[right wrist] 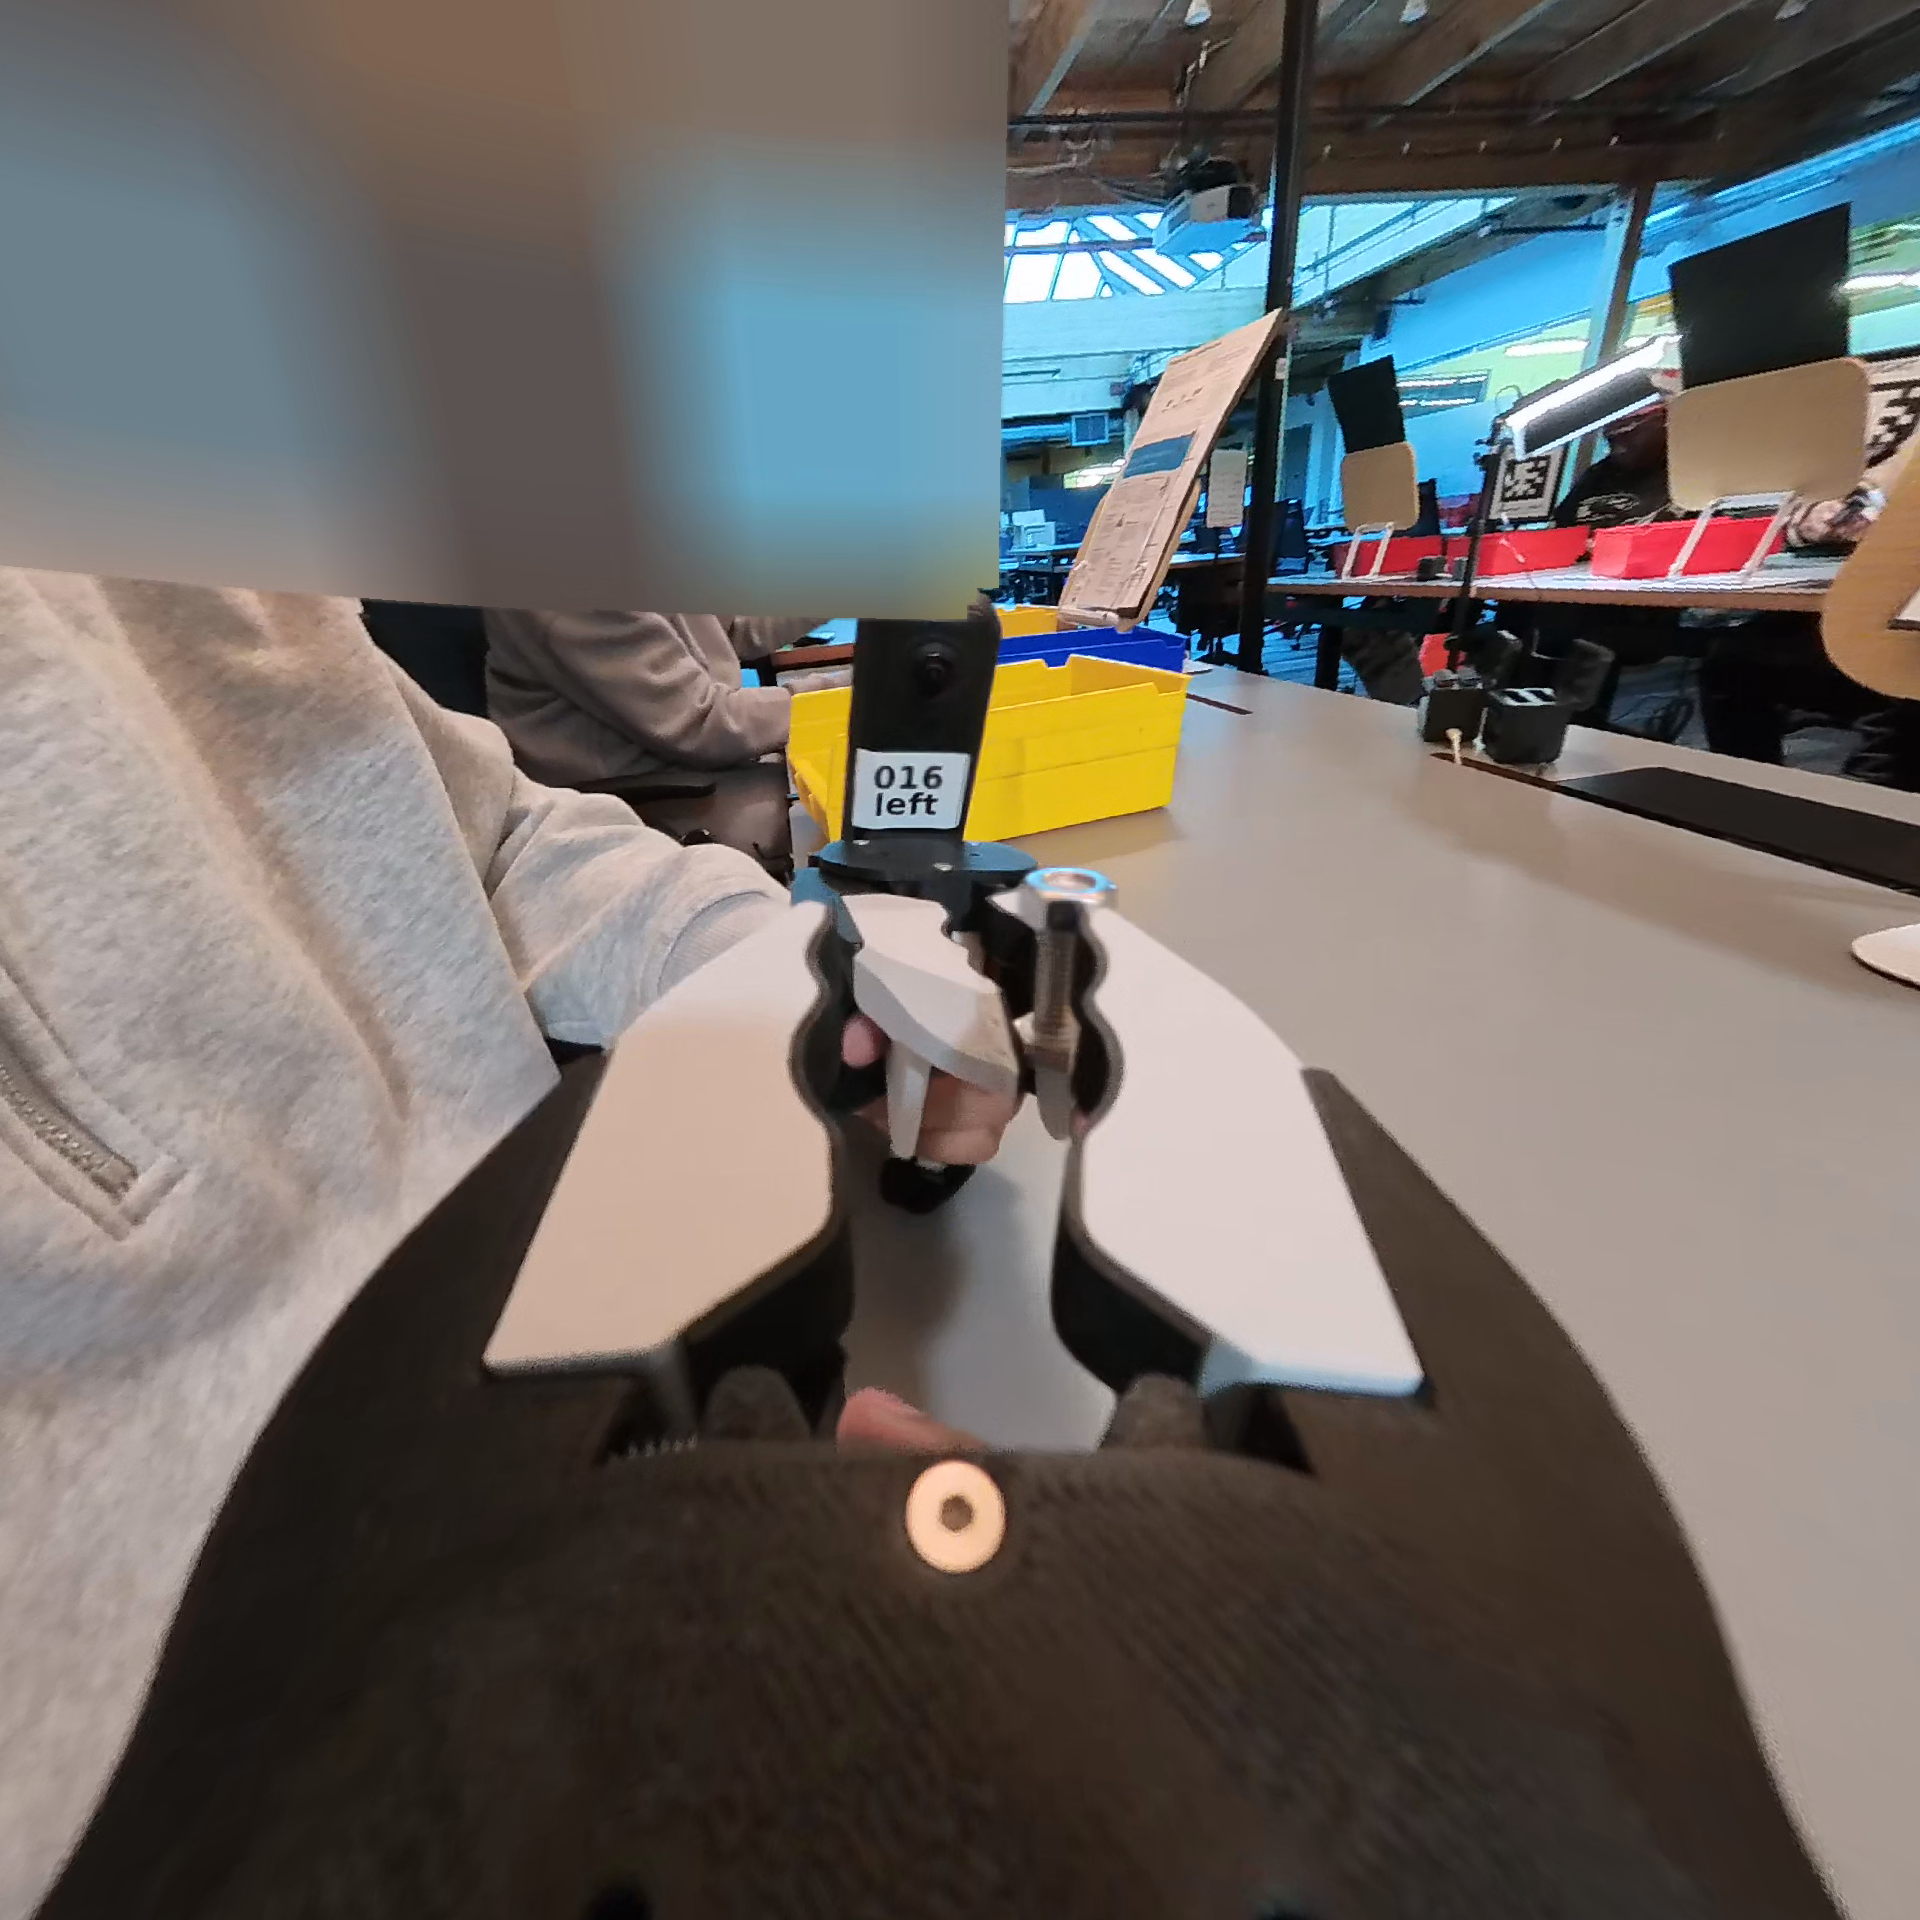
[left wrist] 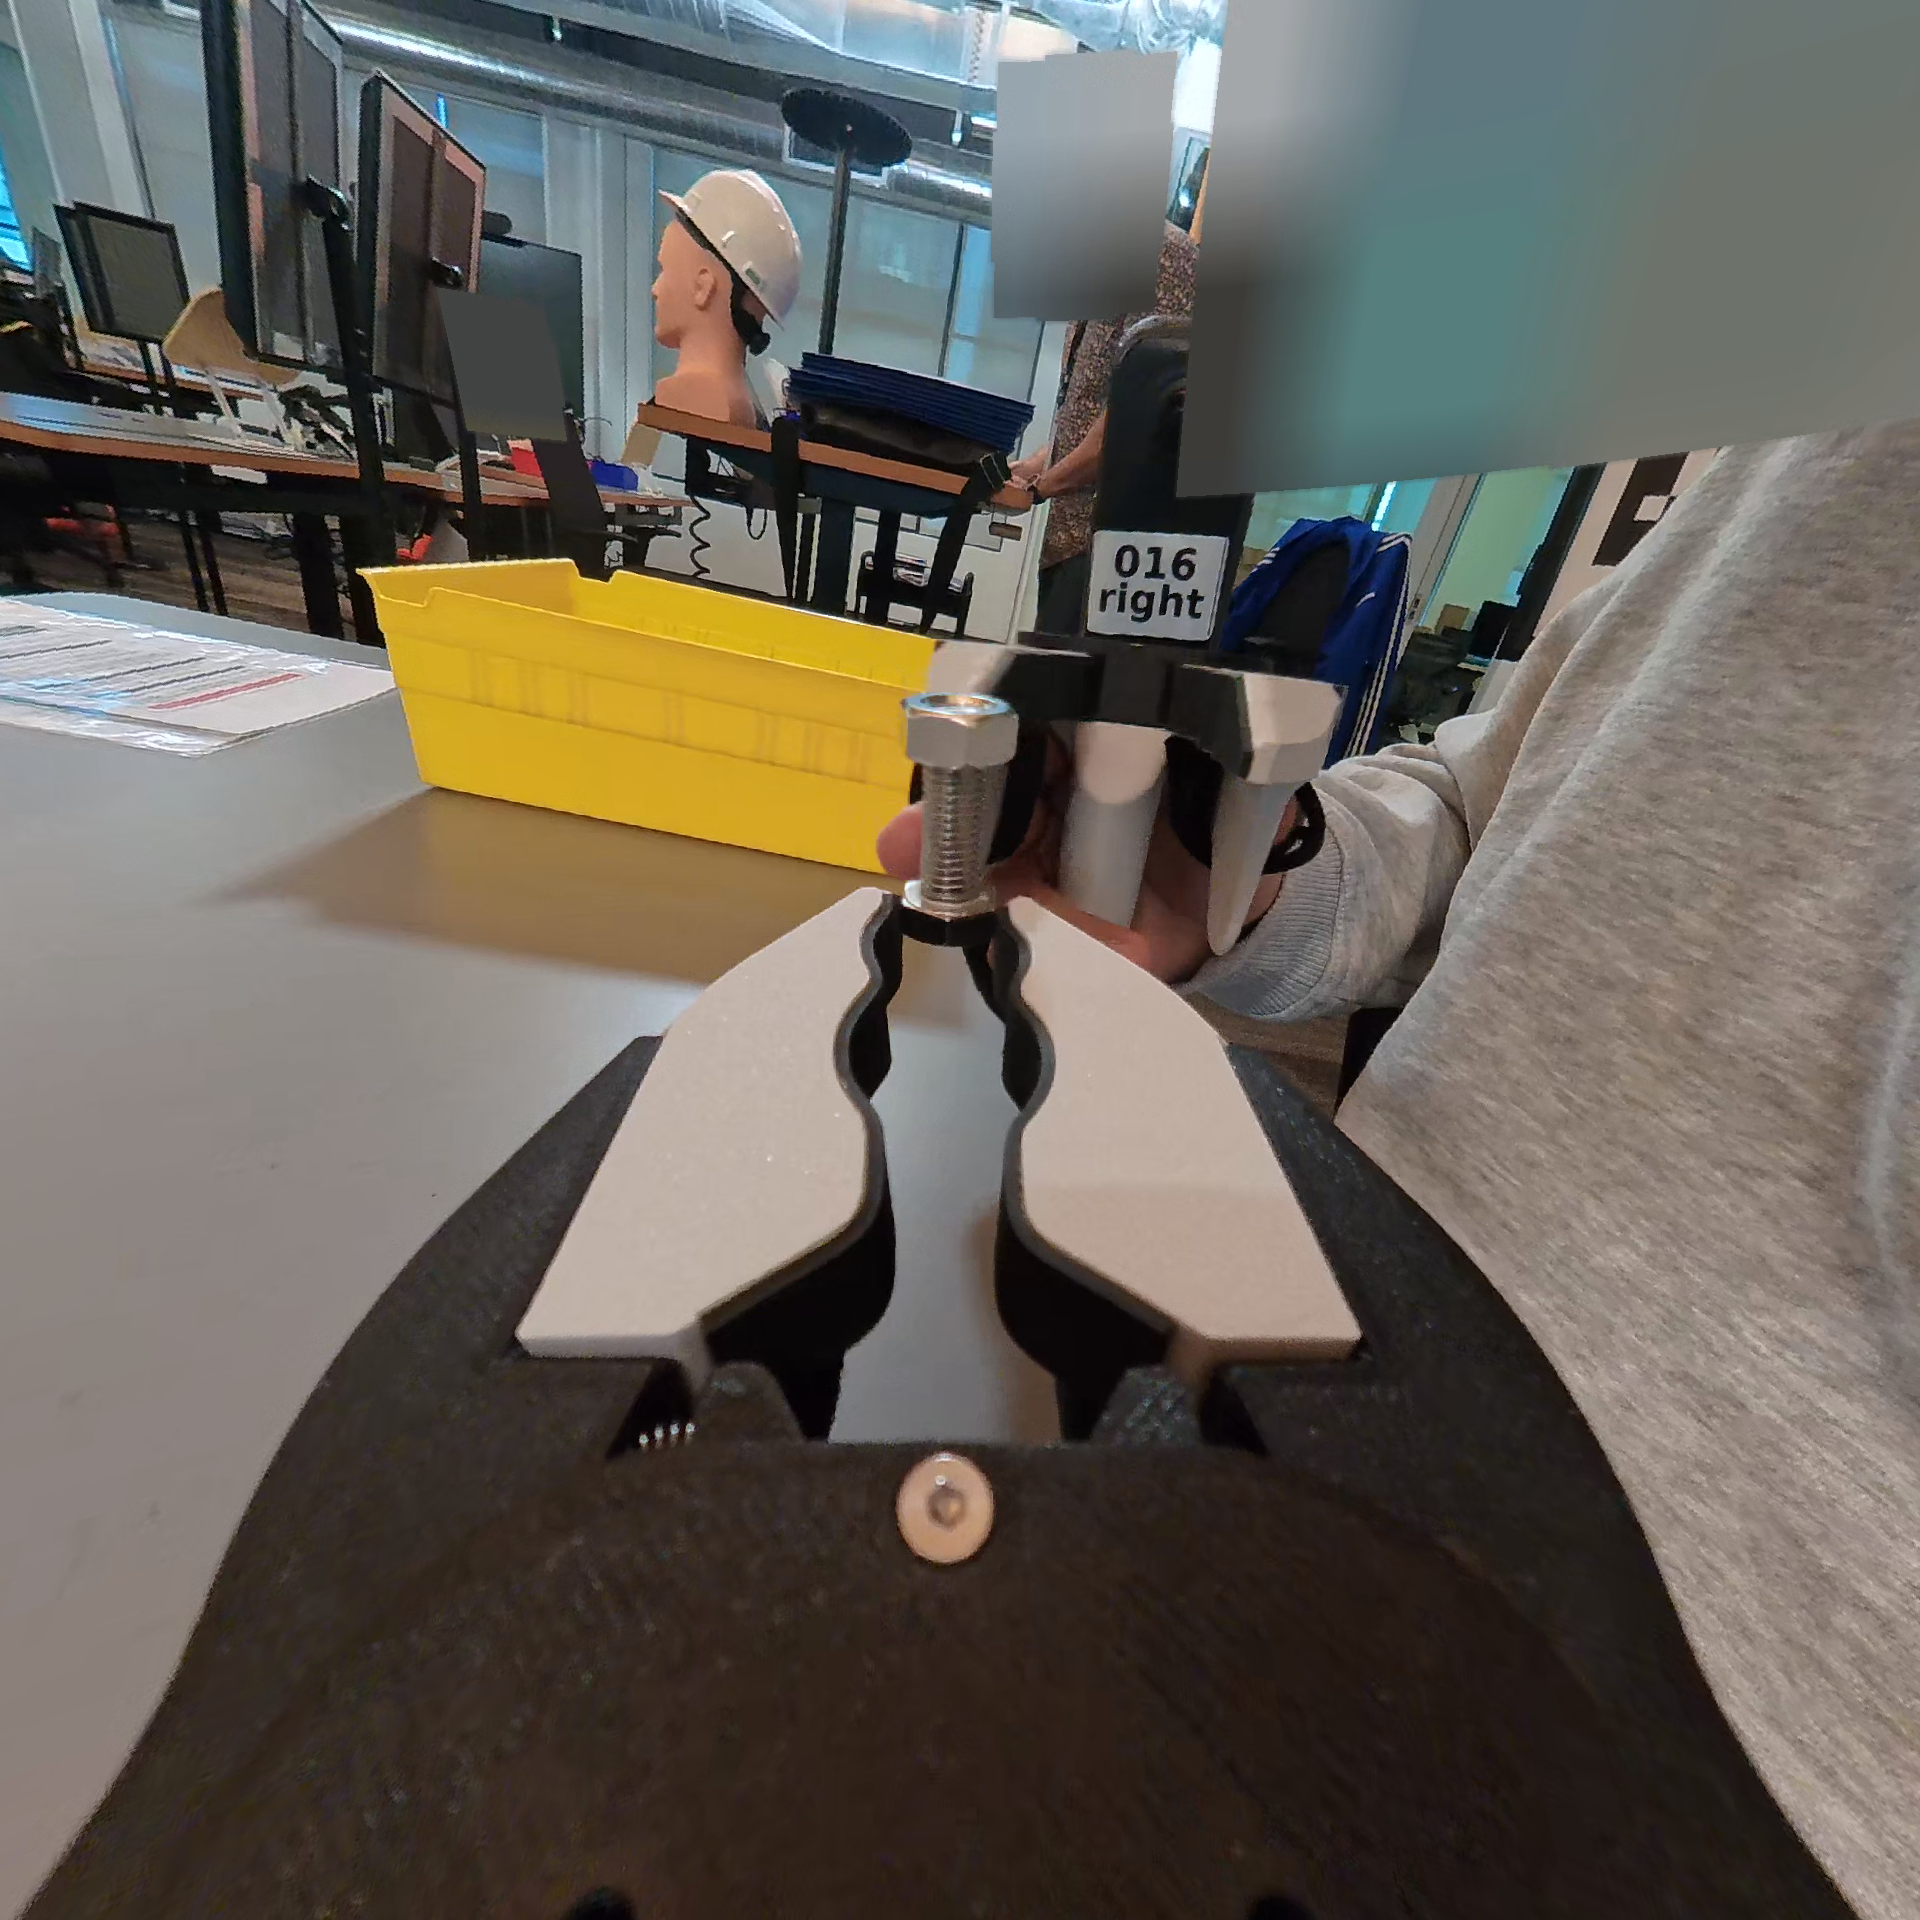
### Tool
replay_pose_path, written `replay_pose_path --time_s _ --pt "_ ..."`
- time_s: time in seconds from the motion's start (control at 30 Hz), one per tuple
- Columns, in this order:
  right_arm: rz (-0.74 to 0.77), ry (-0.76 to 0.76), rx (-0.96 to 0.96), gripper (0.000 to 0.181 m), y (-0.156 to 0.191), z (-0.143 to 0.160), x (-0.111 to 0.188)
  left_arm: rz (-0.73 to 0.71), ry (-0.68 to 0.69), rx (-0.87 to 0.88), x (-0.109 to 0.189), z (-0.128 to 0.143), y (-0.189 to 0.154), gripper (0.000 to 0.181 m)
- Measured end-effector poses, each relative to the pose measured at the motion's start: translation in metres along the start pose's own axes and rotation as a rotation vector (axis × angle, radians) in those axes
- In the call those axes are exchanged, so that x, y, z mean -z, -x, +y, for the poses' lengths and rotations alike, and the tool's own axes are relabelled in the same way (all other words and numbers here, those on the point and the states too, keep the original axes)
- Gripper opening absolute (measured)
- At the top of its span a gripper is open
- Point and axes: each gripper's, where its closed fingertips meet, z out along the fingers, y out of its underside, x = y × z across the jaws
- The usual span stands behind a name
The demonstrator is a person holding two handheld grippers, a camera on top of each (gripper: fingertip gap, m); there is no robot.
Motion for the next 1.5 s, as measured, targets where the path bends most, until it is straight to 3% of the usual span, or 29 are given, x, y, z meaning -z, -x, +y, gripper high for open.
replay_pose_path --time_s 0.07,0.17,0.37,0.47,0.53,0.6,0.87,0.93,1.0,1.33,1.5 --pt "-0.011 0.007 0.008 0.029 0.002 0.0 0.001 -0.007 0.003 0.004 0.0 0.0 0.002 0.017" --pt "0.011 -0.006 0.01 0.029 -0.002 -0.002 0.003 -0.007 0.001 0.006 0.0 0.0 0.002 0.017" --pt "0.034 -0.012 -0.008 0.054 -0.006 0.0 0.0 -0.003 0.008 -0.003 -0.001 0.0 0.0 0.017" --pt "0.009 0.003 0.013 0.047 -0.001 0.001 -0.001 -0.005 0.006 0.0 -0.001 0.0 0.001 0.017" --pt "-0.009 0.012 0.023 0.03 0.002 0.001 0.001 -0.011 0.006 0.006 -0.001 0.0 0.002 0.017" --pt "0.001 0.008 0.018 0.03 0.0 0.0 0.001 -0.011 0.005 0.009 -0.001 0.0 0.003 0.017" --pt "0.033 0.0 0.012 0.053 -0.005 0.001 -0.001 -0.011 0.007 0.005 -0.001 0.0 0.002 0.017" --pt "0.009 0.008 0.016 0.046 -0.001 0.002 -0.001 -0.012 0.006 0.006 -0.001 -0.001 0.003 0.017" --pt "-0.016 0.02 0.015 0.028 0.003 0.002 0.0 -0.018 0.005 0.011 -0.001 -0.001 0.004 0.017" --pt "0.038 0.003 0.01 0.052 -0.006 0.002 -0.001 -0.016 0.005 0.011 -0.001 -0.001 0.004 0.017" --pt "-0.011 0.028 0.016 0.032 0.003 0.004 -0.002 -0.036 -0.003 0.02 0.0 -0.002 0.007 0.017"
